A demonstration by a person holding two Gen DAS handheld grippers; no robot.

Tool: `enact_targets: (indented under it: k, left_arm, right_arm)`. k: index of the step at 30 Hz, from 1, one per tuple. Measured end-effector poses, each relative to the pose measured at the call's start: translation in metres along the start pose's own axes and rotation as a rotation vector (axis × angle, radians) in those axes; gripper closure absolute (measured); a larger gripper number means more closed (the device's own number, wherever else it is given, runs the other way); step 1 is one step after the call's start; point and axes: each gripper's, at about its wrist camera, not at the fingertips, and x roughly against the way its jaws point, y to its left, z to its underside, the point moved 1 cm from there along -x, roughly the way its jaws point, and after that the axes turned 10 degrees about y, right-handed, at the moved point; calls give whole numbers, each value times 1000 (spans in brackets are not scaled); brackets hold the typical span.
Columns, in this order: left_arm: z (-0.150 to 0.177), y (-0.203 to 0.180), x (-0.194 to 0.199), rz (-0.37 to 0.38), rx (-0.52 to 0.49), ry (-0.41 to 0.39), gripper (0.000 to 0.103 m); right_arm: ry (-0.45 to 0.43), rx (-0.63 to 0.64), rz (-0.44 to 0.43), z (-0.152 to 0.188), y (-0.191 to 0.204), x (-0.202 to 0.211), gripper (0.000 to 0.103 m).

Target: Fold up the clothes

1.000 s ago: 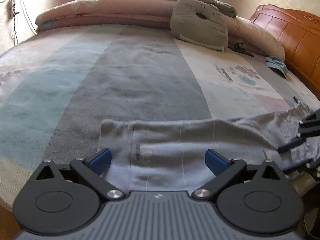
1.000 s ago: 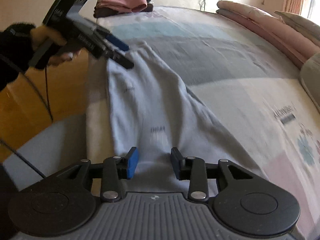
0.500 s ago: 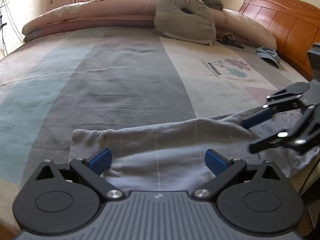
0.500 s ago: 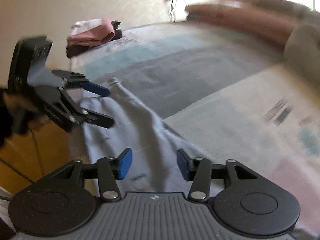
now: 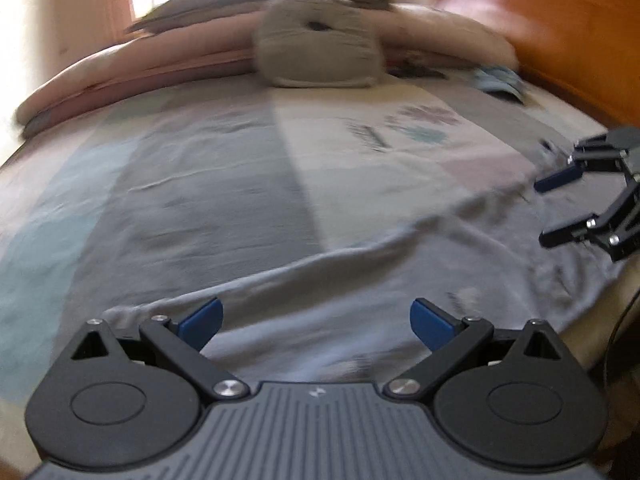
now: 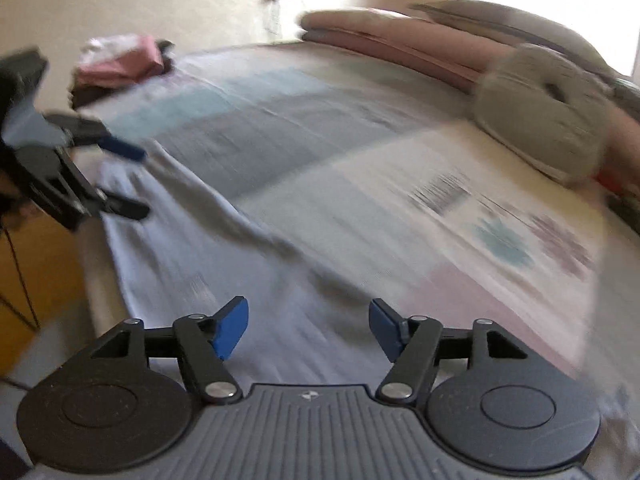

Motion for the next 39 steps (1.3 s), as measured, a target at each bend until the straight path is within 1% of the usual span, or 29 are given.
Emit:
enact_targets:
  k: [2, 4, 6, 7, 8, 9, 11, 12, 15, 18, 20, 22, 26, 28, 29, 31, 34, 36, 39]
  left_arm:
    - [-1, -14, -9, 5, -42, 20, 3]
    - [0, -21, -22, -5, -37, 71, 3]
    - [4, -15, -24, 15, 35, 84, 1]
    - [5, -13, -24, 22, 65, 89, 1]
    - [5, -13, -22, 11, 61, 92, 1]
    - [5, -14, -19, 0, 57, 94, 1]
    - [1, -19, -13, -14, 43, 86, 1]
    - [-3, -22, -11, -8, 36, 78, 1]
    - [-20, -34, -4, 23, 22, 38, 1]
    - [-41, -49, -6, 50, 8, 14, 1]
    - [-55, -59, -12, 74, -3, 10, 1]
    - [-68, -69, -20, 96, -15, 9, 1]
    - [-87, -91, -41, 112, -21, 14, 1]
    - [-94, -102, -48, 127, -21, 19, 1]
    - [-96, -106, -48, 132, -23, 21, 1]
    - [-98, -114, -51, 142, -29, 22, 1]
    - [-101, -123, -57, 173, -36, 40, 1]
    - [-102, -130, -62, 182, -47, 54, 1]
    - [-103, -137, -67, 178, -60, 67, 1]
  right_arm:
    - [39, -51, 45, 23, -11, 2, 23]
    - [95, -129, 54, 45, -23, -2, 22]
    - [79, -198, 44, 64, -30, 4, 6]
    - [78, -222, 43, 72, -32, 7, 4]
    - [80, -242, 44, 79, -34, 10, 2]
    - [80, -252, 47, 82, -35, 13, 1]
    - [74, -268, 59, 84, -41, 20, 1]
    - [67, -279, 68, 83, -47, 24, 1]
    - [5, -312, 83, 66, -73, 32, 1]
    - [-45, -341, 81, 54, -102, 35, 1]
    - [-70, -337, 63, 45, -121, 34, 1]
    - [-45, -314, 30, 35, -142, 25, 0]
    - [37, -263, -48, 24, -175, 0, 0]
    - [111, -252, -107, 27, -185, -12, 0]
    - [140, -239, -127, 30, -186, -15, 0]
    - [168, -183, -158, 38, -182, -10, 0]
    - [176, -115, -191, 48, -175, 3, 0]
    - [186, -90, -204, 51, -173, 5, 0]
    - [198, -71, -194, 52, -172, 0, 0]
